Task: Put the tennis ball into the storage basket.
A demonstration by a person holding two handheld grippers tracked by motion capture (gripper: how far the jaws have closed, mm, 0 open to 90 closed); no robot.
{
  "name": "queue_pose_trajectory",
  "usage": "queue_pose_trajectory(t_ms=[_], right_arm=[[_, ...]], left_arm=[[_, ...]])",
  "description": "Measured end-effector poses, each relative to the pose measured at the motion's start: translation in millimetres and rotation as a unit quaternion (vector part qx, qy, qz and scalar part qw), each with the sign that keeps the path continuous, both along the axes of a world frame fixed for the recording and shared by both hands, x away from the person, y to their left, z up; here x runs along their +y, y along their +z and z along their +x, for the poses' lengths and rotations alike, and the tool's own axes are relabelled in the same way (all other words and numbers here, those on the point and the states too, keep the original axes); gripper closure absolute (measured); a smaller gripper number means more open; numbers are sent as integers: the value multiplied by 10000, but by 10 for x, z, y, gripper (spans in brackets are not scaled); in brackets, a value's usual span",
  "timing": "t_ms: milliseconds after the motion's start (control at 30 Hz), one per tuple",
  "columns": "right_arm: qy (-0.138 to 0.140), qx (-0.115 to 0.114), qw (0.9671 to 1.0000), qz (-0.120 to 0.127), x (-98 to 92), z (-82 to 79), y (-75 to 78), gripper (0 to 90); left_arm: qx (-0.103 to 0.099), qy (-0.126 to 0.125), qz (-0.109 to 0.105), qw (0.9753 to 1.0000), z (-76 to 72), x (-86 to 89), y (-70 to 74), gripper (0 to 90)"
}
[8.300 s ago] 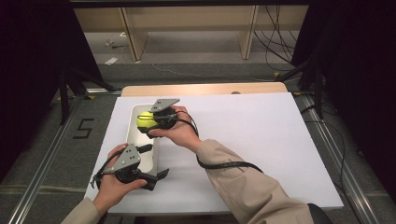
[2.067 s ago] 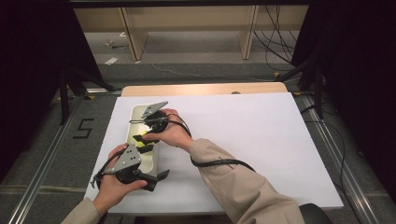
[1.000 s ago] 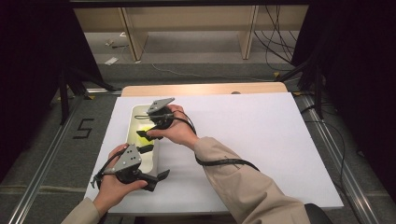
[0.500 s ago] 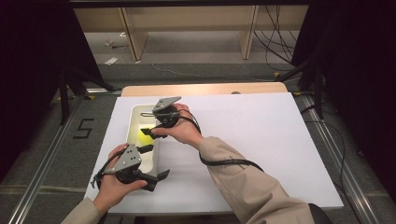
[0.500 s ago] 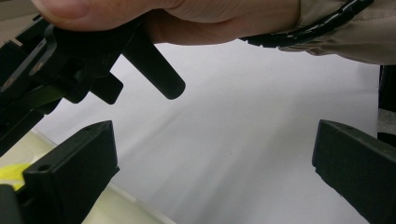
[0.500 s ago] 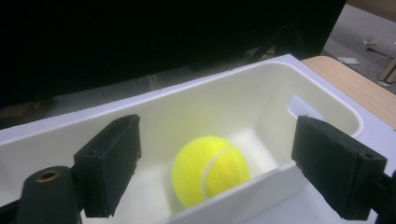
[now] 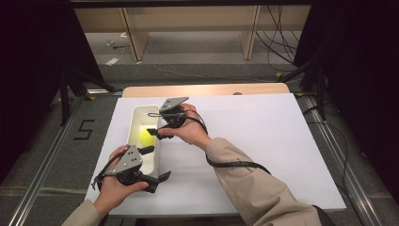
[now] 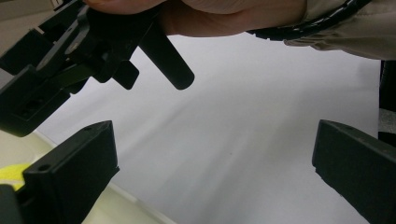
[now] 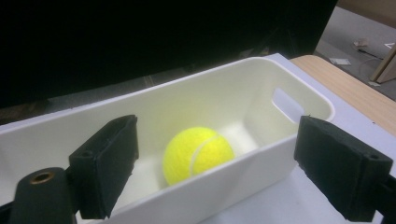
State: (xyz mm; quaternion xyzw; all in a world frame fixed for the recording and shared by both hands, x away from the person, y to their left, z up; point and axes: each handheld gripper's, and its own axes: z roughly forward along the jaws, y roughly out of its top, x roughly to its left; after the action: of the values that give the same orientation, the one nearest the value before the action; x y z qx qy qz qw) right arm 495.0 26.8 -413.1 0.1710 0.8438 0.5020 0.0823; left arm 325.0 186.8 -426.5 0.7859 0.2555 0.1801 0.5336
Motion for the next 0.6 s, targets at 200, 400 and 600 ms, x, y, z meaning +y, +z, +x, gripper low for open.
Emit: queue_pose_trajectory(t_ms=[200, 400, 600], right_arm=[[-69, -16, 10000, 19, -72, 13, -1, 135], [-105, -15, 9999, 64, -140, 9, 10, 134], [-166, -20, 9998, 90, -230, 10, 13, 134]], left_arm=[[1, 6, -3, 10000, 0, 0, 0, 0], [-4, 4, 0, 10000, -1, 1, 1, 0], [-7, 8, -1, 10000, -1, 1, 1, 0]])
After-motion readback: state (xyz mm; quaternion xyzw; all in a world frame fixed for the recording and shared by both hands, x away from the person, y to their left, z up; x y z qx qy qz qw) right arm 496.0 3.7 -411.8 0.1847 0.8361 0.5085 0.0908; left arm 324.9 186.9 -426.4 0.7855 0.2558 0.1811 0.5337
